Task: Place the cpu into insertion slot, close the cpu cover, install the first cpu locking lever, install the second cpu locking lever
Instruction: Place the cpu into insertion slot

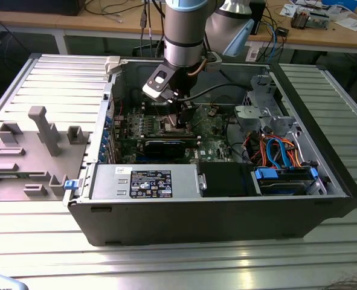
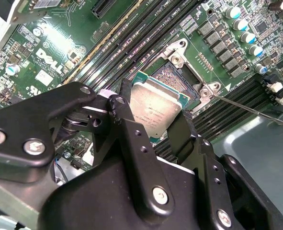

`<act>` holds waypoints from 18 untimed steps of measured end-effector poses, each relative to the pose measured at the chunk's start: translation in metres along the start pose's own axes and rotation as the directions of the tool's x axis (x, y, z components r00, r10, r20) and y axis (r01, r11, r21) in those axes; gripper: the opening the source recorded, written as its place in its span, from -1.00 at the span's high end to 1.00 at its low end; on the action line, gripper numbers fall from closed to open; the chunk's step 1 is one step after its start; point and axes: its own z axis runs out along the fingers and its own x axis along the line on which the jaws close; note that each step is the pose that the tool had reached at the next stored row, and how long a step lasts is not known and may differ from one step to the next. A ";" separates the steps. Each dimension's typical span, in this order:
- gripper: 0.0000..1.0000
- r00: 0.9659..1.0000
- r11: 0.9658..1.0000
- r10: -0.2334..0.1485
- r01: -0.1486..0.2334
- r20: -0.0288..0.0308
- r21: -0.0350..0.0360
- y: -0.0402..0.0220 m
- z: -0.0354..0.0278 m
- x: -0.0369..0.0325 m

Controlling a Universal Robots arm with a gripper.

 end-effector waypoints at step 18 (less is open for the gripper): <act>-0.09 1.000 1.000 0.009 -0.009 0.000 0.000 0.0000 0.0004 0.0000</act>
